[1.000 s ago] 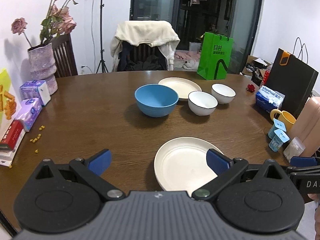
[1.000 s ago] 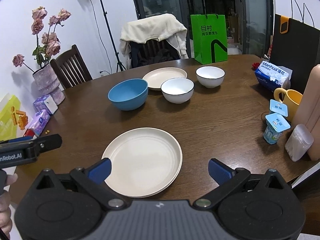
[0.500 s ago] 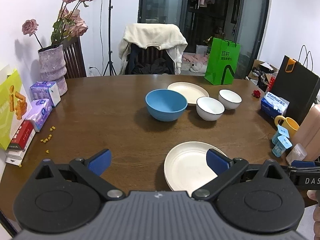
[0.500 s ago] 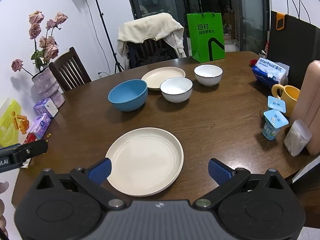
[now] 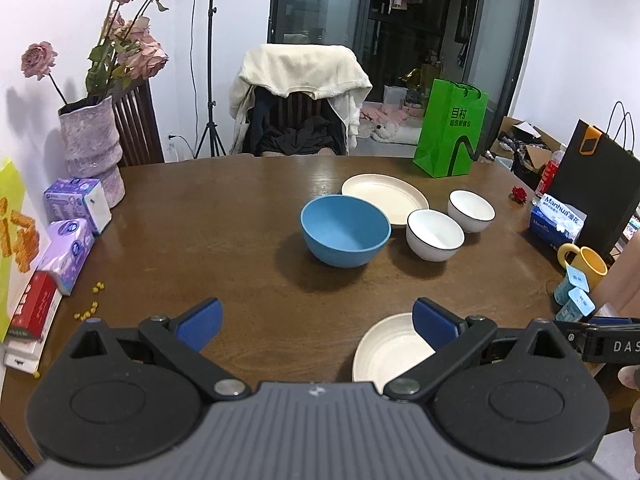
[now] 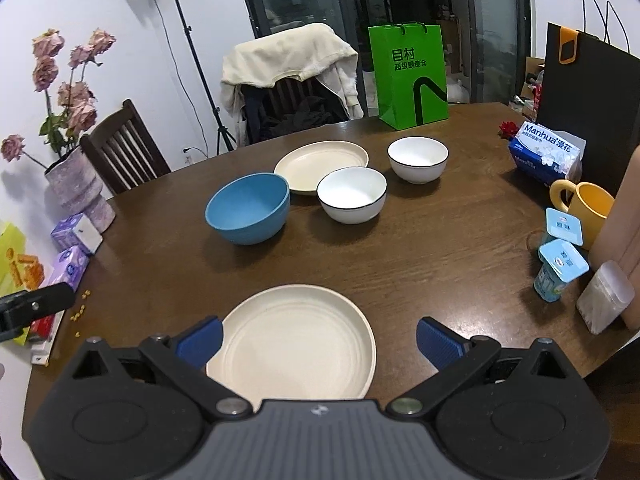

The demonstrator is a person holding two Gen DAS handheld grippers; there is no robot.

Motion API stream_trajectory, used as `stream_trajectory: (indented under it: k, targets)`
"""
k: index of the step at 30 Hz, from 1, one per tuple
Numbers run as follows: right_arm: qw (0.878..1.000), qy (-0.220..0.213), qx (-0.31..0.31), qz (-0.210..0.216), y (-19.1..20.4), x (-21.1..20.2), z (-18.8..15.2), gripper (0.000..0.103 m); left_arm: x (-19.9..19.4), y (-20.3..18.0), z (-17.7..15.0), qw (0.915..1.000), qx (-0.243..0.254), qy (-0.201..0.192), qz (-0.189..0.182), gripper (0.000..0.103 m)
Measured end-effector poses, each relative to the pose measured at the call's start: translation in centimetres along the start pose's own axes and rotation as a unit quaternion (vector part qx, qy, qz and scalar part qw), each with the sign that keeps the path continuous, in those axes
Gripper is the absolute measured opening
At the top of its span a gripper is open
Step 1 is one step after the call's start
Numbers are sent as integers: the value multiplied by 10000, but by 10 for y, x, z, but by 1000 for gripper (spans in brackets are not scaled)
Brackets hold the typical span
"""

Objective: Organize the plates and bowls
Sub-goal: 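Move both tools past the blue bowl toward the third cream plate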

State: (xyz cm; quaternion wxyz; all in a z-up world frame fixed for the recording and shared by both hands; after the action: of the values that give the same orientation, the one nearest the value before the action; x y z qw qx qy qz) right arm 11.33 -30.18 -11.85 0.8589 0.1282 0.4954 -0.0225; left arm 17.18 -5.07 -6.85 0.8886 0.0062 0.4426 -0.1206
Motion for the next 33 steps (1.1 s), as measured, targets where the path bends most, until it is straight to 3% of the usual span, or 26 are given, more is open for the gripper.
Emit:
stream_trajectory:
  k: [15,33]
  targets:
    - [9998,153,118,-87,27,26,43,103,23,24,44,9995,188,152,-184,103]
    - [9994,282,-206,39,13,47,119,103,52,2,110,9989,-112,428,-167,103]
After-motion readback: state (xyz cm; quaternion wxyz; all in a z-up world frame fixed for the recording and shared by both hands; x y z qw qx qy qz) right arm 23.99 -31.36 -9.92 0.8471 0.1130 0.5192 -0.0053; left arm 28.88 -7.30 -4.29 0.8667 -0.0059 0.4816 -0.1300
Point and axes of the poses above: each gripper's, at about its wrist camera, not at the fingertips, and x roughly the way its jaws point, y to its left, z to its top, the point moved 9 cm from there along x, roughly the way its jaws point, and after that the axes turned 12 degrees about y, right-handed, at the moved point
